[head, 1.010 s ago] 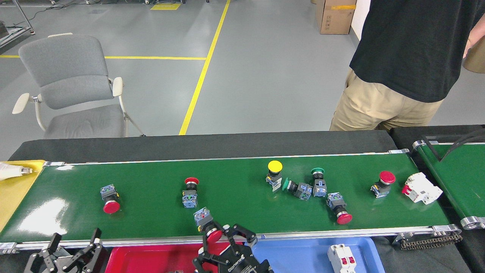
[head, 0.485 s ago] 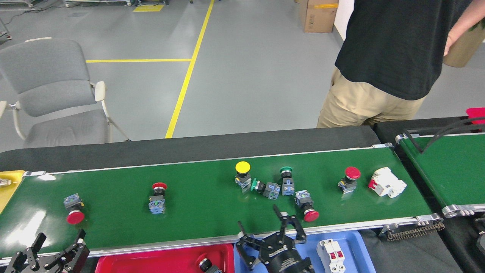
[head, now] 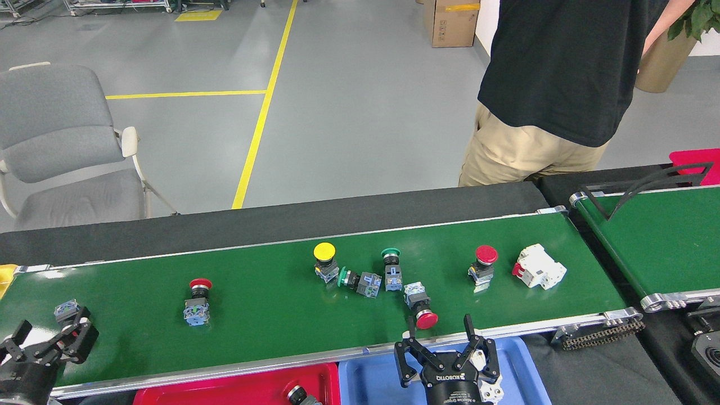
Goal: Pick switch part from conveyor to tray
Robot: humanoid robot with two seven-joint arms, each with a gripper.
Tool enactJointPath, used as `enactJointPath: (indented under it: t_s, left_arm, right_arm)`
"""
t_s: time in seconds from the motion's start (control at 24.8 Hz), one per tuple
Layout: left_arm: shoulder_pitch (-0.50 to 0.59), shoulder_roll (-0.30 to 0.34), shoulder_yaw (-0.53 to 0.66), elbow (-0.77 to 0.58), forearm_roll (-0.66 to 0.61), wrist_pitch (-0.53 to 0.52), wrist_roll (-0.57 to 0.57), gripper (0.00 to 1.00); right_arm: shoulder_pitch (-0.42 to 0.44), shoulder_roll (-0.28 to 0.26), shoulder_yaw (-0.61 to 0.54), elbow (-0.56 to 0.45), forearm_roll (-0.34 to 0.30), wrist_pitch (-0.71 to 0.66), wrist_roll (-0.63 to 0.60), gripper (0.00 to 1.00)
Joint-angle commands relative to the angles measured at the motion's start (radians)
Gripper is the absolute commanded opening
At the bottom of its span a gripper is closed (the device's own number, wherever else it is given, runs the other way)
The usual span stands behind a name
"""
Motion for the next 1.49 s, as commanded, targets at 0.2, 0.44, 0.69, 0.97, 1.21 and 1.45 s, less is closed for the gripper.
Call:
enactJointPath:
  t_s: [0.2, 0.44, 0.69, 0.97, 1.21, 1.45]
  left_arm:
    - [-0.107, 0.040, -0.097, 0.142, -0.002, 0.140, 0.016, 0.65]
    - [-0.105, 0.020, -0.099, 0.131, 0.009, 0.100, 0.048, 0.15]
    - [-0.021, -0.023, -0.090, -0.056, 0.020, -0.081, 0.065, 0.10]
    - [0.406, -0.067, -0.055, -0.543, 0.102, -0.552, 0.051, 0.17]
    - [0.562, -0.161, -0.070, -0.696, 0.093, -0.552, 0.042, 0.61]
    - [0.559, -0.224, -0.038, -0.716, 0.082, -0.552, 0.048, 1.00]
  right_arm:
    - [-0.115, 0.025, 0.050, 0.123, -0.014, 0.009, 0.072, 0.82]
    - [-0.119, 0.025, 0.057, 0.129, -0.014, 0.000, 0.102, 0.38]
    - [-0.118, 0.011, 0.057, 0.126, -0.012, -0.015, 0.103, 0.08]
    - [-0.093, -0.024, 0.072, 0.012, -0.011, -0.420, 0.072, 0.09]
    - [-0.084, -0.086, 0.069, -0.025, -0.014, -1.067, 0.040, 0.55]
    - [-0.079, -0.080, 0.043, -0.022, -0.107, -1.103, 0.048, 0.99]
